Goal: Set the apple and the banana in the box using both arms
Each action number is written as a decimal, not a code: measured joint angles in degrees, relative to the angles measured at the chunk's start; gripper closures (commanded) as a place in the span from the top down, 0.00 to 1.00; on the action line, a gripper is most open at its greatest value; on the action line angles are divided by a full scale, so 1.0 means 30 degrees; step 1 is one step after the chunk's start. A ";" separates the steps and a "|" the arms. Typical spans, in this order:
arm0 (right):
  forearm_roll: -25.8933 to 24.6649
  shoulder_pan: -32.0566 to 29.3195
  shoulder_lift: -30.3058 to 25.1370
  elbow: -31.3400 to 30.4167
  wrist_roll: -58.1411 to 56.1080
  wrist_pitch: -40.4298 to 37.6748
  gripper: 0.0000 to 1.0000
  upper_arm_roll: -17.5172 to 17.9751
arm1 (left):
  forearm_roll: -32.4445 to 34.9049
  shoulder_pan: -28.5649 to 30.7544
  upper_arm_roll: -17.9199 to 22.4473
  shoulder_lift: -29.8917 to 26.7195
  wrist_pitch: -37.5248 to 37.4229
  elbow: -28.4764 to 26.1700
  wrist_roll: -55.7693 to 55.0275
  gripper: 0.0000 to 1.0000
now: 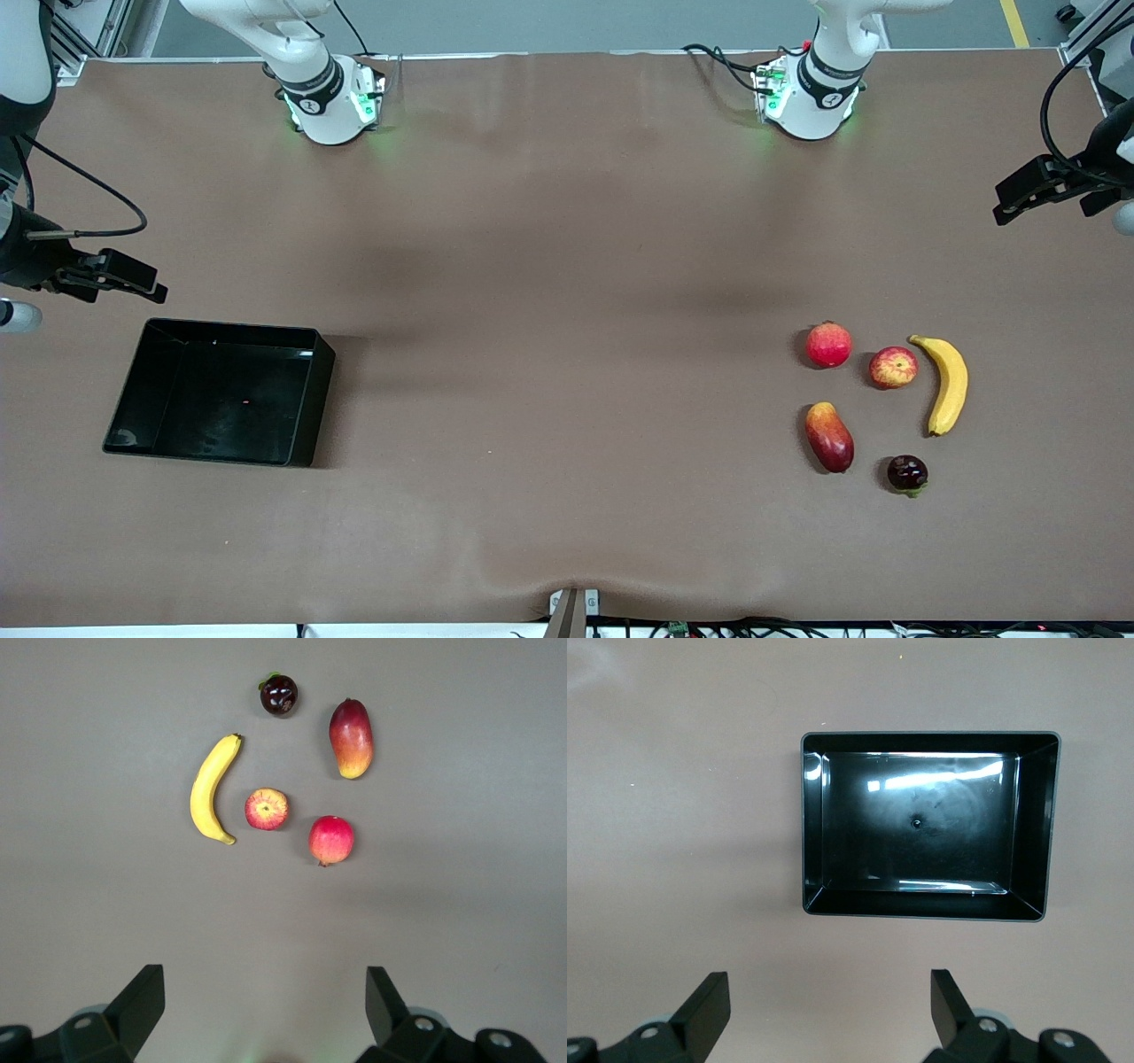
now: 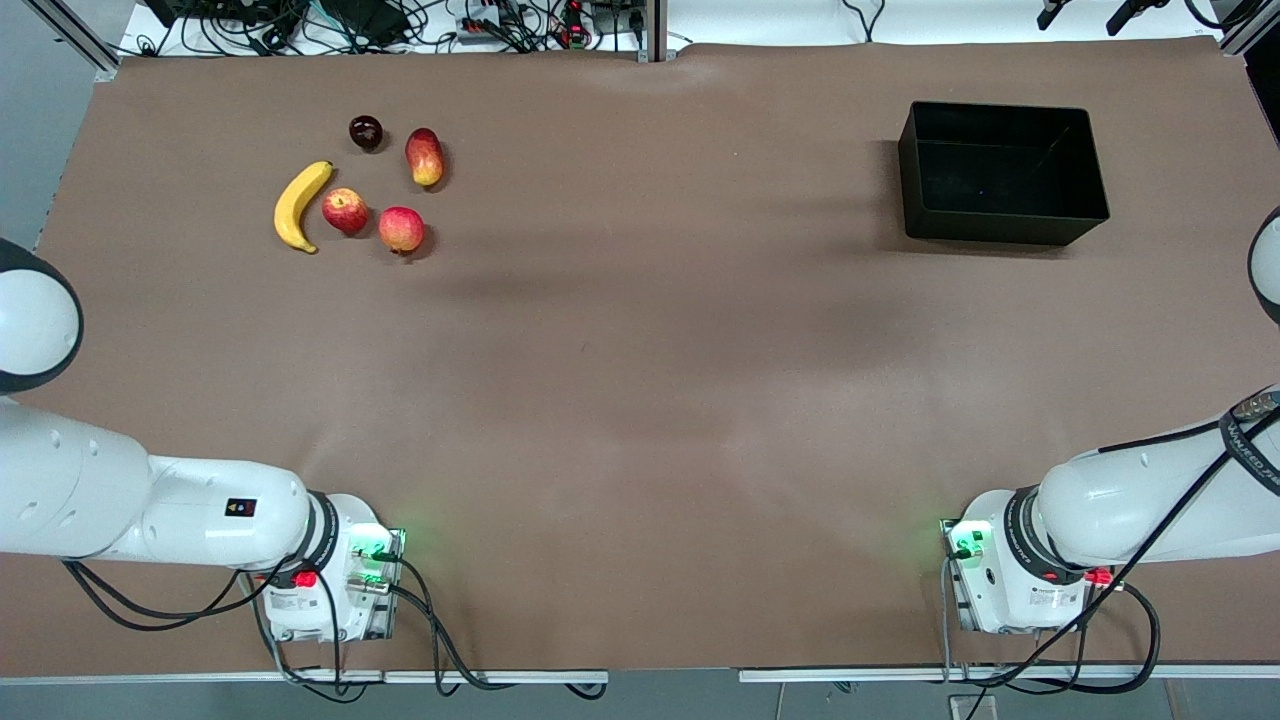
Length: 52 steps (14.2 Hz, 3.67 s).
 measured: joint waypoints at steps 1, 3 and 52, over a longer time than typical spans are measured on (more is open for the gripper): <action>-0.0082 0.0000 -0.0002 0.0004 0.0000 -0.0084 1.00 -0.0001 | 0.0000 -0.0003 -0.0011 0.0032 -0.0002 -0.0002 0.0000 1.00; -0.0694 -0.0001 -0.0040 0.0011 0.0000 -0.0525 1.00 -0.0006 | 0.0000 -0.0008 -0.0024 0.0064 -0.0003 -0.0004 0.0000 1.00; -0.0237 -0.6028 1.1381 -0.0515 -0.6117 0.9524 0.00 -0.0216 | 0.0016 0.2000 -0.1954 0.5836 0.8587 -0.4744 -0.0728 0.00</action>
